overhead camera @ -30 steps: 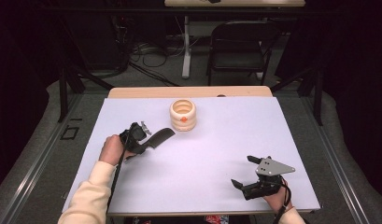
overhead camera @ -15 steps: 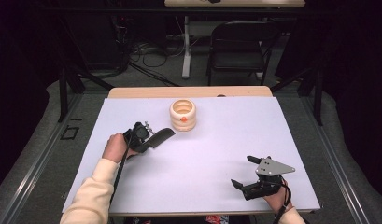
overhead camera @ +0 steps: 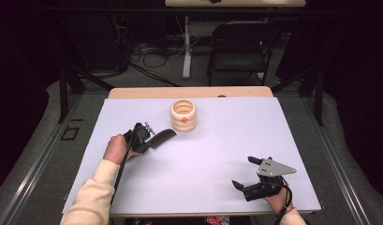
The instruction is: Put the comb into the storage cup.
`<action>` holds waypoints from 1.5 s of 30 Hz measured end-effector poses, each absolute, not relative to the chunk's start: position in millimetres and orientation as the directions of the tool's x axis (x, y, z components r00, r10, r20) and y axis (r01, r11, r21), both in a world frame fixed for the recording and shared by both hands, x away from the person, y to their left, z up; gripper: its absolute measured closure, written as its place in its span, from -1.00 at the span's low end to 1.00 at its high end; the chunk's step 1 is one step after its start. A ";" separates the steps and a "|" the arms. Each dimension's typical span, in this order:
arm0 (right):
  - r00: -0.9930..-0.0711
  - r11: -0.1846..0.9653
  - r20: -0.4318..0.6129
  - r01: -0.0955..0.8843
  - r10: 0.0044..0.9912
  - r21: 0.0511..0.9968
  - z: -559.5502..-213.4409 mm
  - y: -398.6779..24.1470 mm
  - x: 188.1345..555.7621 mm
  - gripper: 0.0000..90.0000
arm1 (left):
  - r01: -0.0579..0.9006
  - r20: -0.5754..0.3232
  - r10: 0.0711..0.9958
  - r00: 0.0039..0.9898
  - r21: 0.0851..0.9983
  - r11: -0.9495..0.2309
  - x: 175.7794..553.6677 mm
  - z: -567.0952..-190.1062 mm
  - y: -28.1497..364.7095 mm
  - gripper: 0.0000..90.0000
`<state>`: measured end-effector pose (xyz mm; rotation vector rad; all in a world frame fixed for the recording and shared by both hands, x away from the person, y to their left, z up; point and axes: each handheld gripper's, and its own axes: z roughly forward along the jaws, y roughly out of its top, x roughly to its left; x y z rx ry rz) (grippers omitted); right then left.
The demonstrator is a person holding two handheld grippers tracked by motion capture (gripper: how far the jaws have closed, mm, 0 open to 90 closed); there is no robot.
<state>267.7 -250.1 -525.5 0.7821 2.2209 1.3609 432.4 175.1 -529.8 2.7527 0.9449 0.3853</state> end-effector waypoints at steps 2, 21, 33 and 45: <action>-0.754 0.360 -0.057 0.244 0.654 0.900 -525.4 -250.3 267.5 -1.00 | 0.577 0.174 0.633 0.754 0.285 -0.766 431.3 -529.9 175.5 0.60; -0.754 0.361 -0.057 0.246 0.655 0.900 -525.5 -250.8 267.5 -1.00 | 0.552 0.207 0.643 0.737 0.363 -0.751 415.7 -520.0 185.0 0.61; -0.754 0.363 -0.061 0.242 0.654 0.900 -525.4 -251.3 267.5 -1.00 | 0.542 0.198 0.651 0.733 0.409 -0.734 408.4 -512.3 192.0 0.61; -0.752 0.361 -0.059 0.244 0.656 0.900 -525.5 -251.5 267.6 -1.00 | 0.536 0.179 0.660 0.730 0.449 -0.715 404.2 -508.1 195.1 0.61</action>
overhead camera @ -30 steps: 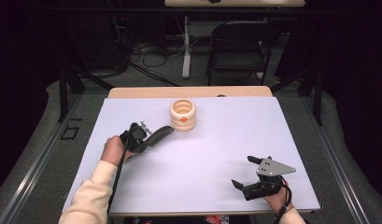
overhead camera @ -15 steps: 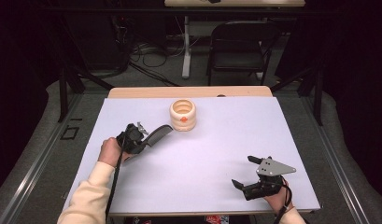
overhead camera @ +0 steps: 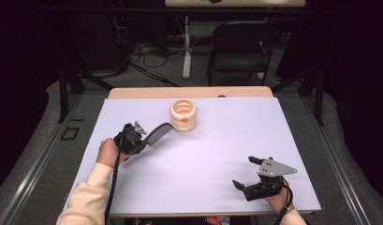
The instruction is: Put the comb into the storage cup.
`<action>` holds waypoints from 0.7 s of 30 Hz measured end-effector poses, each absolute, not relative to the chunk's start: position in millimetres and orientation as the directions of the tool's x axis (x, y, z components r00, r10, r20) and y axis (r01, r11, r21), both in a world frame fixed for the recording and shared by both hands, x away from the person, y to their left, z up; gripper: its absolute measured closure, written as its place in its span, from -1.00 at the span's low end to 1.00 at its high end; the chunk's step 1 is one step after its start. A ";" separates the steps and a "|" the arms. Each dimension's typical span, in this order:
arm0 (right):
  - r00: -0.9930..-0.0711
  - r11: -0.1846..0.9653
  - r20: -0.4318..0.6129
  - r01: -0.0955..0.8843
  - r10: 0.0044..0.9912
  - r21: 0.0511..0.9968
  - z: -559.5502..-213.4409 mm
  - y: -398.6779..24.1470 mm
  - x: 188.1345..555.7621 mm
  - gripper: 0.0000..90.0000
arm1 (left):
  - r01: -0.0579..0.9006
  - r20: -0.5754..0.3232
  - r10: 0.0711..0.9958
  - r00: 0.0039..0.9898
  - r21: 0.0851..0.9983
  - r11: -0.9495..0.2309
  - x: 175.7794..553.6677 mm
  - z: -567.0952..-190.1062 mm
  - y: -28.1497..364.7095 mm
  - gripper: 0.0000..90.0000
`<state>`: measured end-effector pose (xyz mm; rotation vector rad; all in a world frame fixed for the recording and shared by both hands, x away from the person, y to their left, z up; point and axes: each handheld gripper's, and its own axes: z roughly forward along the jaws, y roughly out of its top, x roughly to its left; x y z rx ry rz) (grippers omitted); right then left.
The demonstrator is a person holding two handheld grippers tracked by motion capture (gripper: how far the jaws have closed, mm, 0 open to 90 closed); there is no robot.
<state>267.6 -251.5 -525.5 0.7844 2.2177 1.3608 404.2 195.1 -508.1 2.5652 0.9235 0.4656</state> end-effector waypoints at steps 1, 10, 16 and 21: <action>-0.752 0.363 -0.061 0.244 0.656 0.899 -525.4 -251.5 267.5 -1.00 | 0.536 0.176 0.661 0.729 0.452 -0.713 403.9 -507.9 195.2 0.61; -0.751 0.360 -0.057 0.247 0.658 0.900 -525.5 -251.9 267.4 -1.00 | 0.533 0.148 0.666 0.731 0.484 -0.694 401.6 -503.7 197.3 0.61; -0.752 0.361 -0.057 0.247 0.657 0.899 -525.5 -251.7 267.5 -1.00 | 0.532 0.121 0.671 0.732 0.514 -0.673 401.3 -502.5 199.7 0.61; -0.751 0.361 -0.058 0.247 0.658 0.899 -525.5 -251.7 267.6 -1.00 | 0.527 0.092 0.670 0.737 0.543 -0.654 401.3 -500.6 202.1 0.61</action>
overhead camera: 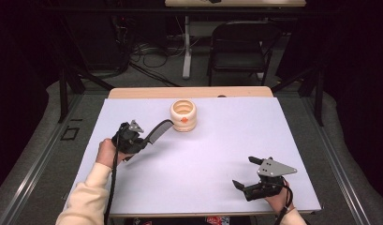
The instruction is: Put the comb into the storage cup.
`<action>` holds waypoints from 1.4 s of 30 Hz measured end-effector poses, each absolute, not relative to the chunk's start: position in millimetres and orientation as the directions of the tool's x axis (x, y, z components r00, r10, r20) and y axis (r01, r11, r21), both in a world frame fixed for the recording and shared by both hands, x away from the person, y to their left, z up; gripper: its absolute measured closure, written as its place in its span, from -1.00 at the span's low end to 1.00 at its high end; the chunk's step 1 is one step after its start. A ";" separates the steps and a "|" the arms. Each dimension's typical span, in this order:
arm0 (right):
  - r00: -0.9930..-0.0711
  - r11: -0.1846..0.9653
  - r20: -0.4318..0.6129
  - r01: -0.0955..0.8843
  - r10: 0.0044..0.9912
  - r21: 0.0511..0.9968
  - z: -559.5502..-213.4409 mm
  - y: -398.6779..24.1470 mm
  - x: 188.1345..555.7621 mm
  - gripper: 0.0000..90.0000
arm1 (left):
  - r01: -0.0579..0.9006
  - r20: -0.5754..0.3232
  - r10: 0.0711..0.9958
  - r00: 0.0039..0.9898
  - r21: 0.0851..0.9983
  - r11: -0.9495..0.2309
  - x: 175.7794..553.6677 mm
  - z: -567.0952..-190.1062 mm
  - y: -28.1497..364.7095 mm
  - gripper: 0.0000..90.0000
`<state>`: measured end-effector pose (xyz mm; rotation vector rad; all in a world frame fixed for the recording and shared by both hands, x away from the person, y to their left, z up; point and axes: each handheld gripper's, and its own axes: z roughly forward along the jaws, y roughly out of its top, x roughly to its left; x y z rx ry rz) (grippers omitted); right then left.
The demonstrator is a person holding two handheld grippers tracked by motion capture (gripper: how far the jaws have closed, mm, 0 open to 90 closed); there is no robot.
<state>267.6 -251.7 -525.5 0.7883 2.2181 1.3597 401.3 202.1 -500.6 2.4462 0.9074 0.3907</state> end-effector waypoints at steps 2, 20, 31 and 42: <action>-0.750 0.361 -0.058 0.247 0.659 0.899 -525.5 -251.7 267.6 -1.00 | 0.527 0.072 0.671 0.738 0.560 -0.639 401.3 -500.7 203.2 0.61; -0.753 0.364 -0.059 0.246 0.656 0.898 -525.6 -251.6 267.7 -1.00 | 0.513 0.044 0.680 0.732 0.623 -0.591 399.5 -497.0 203.1 0.61; -0.752 0.364 -0.059 0.248 0.657 0.897 -525.6 -251.8 267.6 -1.00 | 0.493 0.059 0.694 0.717 0.662 -0.565 397.4 -495.3 200.5 0.61; -0.752 0.362 -0.057 0.249 0.657 0.898 -526.0 -251.2 267.9 -1.00 | 0.475 0.079 0.709 0.701 0.689 -0.547 396.2 -494.8 196.6 0.61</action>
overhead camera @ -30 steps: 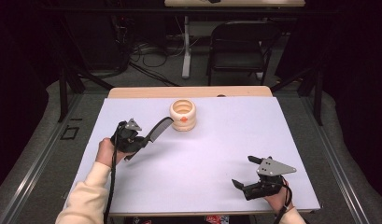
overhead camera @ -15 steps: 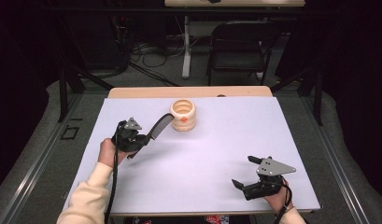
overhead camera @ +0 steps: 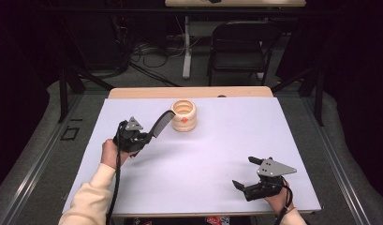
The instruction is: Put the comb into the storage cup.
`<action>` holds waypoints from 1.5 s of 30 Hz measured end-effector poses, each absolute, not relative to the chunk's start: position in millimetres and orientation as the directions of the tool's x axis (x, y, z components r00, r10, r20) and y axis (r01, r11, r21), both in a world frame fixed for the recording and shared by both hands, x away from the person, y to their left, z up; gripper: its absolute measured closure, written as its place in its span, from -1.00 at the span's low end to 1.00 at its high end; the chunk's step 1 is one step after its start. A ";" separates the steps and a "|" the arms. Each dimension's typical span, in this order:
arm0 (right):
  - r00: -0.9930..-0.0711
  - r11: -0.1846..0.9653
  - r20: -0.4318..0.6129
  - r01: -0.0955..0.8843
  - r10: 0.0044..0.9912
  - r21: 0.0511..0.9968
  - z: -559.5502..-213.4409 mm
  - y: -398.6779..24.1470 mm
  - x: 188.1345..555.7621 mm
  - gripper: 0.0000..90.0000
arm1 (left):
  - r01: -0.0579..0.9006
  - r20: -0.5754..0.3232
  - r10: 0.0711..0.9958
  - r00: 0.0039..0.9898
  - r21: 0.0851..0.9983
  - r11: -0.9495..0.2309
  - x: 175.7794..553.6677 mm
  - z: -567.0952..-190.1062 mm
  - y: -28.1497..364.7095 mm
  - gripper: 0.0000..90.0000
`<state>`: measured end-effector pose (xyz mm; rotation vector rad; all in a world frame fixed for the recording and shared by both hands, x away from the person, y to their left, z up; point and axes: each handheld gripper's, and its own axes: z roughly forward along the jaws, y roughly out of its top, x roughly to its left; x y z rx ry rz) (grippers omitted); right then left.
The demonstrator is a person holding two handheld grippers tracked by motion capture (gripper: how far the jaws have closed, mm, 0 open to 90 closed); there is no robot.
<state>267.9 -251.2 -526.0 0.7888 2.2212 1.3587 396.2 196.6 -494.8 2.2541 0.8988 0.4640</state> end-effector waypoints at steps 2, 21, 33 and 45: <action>-0.752 0.363 -0.057 0.249 0.657 0.898 -526.1 -251.2 268.1 -1.00 | 0.470 0.085 0.714 0.695 0.697 -0.541 396.1 -494.9 196.4 0.61; -0.750 0.364 -0.056 0.252 0.659 0.897 -526.4 -251.1 268.4 -1.00 | 0.452 0.097 0.724 0.683 0.722 -0.523 396.7 -495.8 192.9 0.61; -0.750 0.363 -0.054 0.254 0.659 0.896 -526.5 -251.1 268.6 -1.00 | 0.440 0.090 0.734 0.673 0.749 -0.496 398.3 -493.2 192.3 0.61; -0.751 0.366 -0.055 0.255 0.658 0.895 -526.7 -250.7 268.7 -1.00 | 0.428 0.088 0.744 0.663 0.770 -0.473 400.8 -490.2 191.2 0.61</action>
